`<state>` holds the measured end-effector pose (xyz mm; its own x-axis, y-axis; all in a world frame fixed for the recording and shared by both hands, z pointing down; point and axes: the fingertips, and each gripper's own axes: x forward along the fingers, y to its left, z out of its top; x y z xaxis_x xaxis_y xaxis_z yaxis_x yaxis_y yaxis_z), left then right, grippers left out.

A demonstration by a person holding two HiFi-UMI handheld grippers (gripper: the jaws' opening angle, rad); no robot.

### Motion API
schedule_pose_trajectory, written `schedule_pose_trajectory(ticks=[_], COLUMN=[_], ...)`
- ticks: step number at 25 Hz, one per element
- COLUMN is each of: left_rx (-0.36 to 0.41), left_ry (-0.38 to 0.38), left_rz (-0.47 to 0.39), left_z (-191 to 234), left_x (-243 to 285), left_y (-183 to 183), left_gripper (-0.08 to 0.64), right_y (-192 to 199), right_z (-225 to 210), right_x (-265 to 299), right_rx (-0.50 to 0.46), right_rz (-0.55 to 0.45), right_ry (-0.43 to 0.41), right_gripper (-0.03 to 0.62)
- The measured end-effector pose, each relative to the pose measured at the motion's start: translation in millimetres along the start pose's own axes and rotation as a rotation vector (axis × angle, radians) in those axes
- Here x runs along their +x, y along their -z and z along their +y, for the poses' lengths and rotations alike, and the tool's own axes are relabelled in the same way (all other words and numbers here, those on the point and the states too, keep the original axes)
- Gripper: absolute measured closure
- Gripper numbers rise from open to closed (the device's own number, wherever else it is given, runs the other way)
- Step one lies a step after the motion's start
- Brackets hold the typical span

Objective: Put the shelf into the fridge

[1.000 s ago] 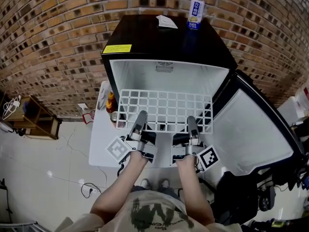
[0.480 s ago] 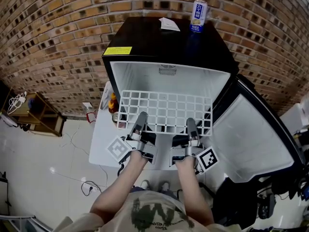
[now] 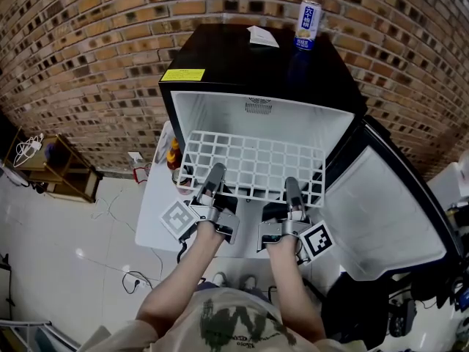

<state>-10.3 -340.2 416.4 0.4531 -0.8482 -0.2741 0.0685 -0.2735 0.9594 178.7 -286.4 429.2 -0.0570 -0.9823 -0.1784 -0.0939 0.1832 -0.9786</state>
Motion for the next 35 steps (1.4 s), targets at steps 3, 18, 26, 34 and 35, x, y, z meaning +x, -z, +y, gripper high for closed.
schedule_pose_trajectory(ticks=[3,18,26,34,35], left_rx=[0.008,0.114,0.197,0.229,0.223], left_ry=[0.006,0.044,0.033,0.029,0.034], left_rz=[0.003,0.019,0.026,0.029,0.028], left_z=[-2,-2,2,4,4], left_x=[2,28,44,62,64], left_y=[-1,-5,-13,-20,-20], left_gripper=[0.548,0.531,0.509,0.502,0.500], right_y=[0,-12,-15,-19,-20], right_z=[2,3,3,3,2], right_x=[1,32,52,69,71], right_rx=[-0.005,-0.050,-0.099,-0.090,-0.089], right_rz=[-0.005,-0.036,-0.047,-0.047,-0.048], right_ry=[0.001,0.004,0.002,0.001,0.000], right_gripper=[0.566,0.557,0.555,0.555,0.555])
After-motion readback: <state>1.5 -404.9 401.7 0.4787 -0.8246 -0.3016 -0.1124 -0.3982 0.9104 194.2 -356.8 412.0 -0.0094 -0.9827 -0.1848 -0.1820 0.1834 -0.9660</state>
